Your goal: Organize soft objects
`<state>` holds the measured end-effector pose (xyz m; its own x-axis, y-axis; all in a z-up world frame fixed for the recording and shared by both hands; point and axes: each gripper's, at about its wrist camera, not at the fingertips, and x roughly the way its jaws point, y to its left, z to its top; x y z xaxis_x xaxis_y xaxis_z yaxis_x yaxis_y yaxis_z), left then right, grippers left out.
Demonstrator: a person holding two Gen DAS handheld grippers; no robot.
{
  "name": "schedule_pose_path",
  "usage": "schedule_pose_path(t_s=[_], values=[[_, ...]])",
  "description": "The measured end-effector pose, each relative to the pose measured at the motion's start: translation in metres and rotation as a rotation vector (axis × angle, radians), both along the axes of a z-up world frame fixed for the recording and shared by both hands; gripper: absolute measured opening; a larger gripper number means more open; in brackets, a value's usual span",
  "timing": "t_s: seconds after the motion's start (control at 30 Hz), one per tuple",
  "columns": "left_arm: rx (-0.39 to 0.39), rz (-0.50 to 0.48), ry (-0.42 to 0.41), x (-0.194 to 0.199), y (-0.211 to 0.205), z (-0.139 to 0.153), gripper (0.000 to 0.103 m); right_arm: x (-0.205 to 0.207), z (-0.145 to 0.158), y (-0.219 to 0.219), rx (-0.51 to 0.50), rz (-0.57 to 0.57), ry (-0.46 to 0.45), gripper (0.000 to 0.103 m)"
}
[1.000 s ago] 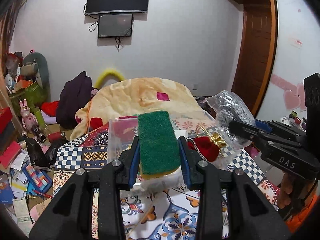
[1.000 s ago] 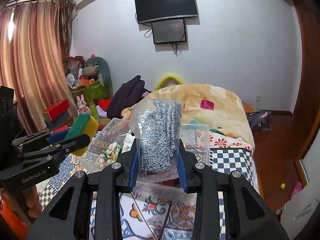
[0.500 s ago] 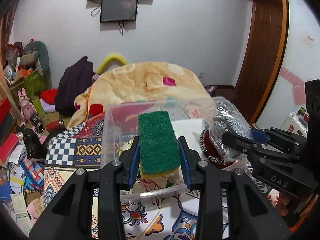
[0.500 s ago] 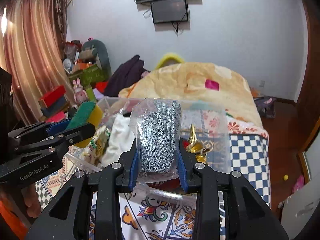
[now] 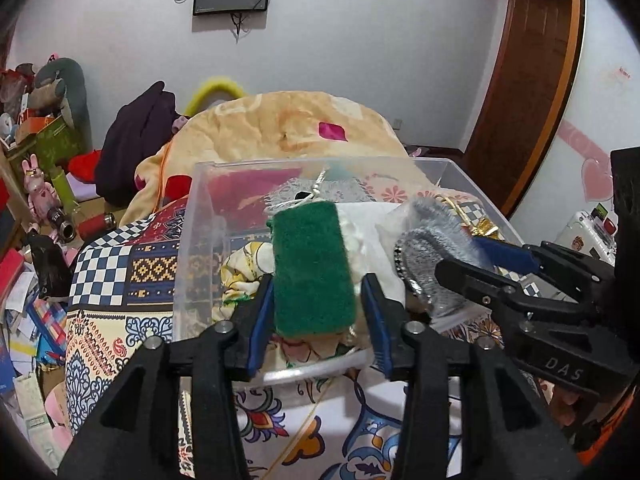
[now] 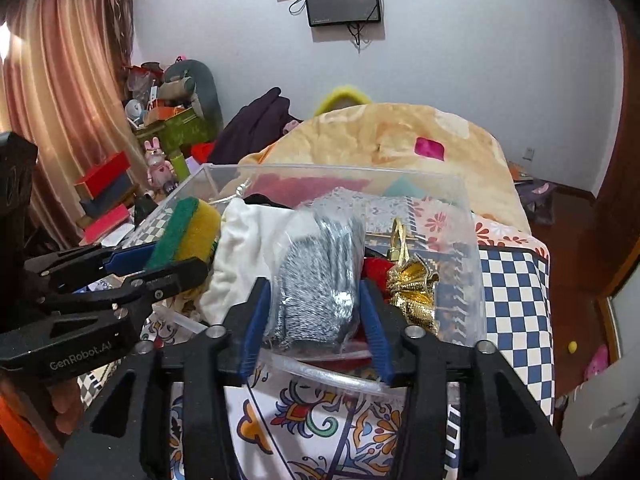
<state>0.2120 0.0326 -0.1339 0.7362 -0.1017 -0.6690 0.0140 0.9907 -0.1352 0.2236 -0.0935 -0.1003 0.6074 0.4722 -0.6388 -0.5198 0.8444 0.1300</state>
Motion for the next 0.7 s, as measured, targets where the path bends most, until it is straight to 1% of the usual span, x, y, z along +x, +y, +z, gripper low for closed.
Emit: schedule_pose_path(t_s=[0.03,0.07,0.2,0.3,0.5,0.6,0.67,0.7], values=[[-0.004,0.002,-0.004,-0.002,0.001,0.002,0.051,-0.001,0.002,-0.002,0.004,-0.003,-0.004,0.050],[-0.008,0.004,-0.012,-0.006,0.002,0.004,0.052,-0.002,0.004,-0.003,0.007,-0.004,-0.011,0.050],[-0.012,0.010,-0.048,-0.020,0.007,0.019,0.052,-0.010,0.019,-0.010,0.022,-0.011,-0.045,0.051],[-0.016,0.018,-0.099,-0.034,0.009,0.038,0.052,-0.017,0.033,-0.014,0.037,-0.015,-0.082,0.051],[-0.016,0.021,-0.244,-0.072,0.010,0.092,0.052,-0.043,0.075,-0.027,0.083,-0.022,-0.191,0.051],[-0.005,0.025,-0.320,-0.094,0.009,0.117,0.056,-0.057,0.092,-0.035,0.115,-0.022,-0.241,0.051],[0.006,0.026,-0.365,-0.108,0.006,0.130,0.059,-0.069,0.106,-0.041,0.139,-0.019,-0.279,0.054],[0.016,0.029,-0.392,-0.117,0.004,0.138,0.061,-0.075,0.111,-0.043,0.149,-0.020,-0.297,0.057]])
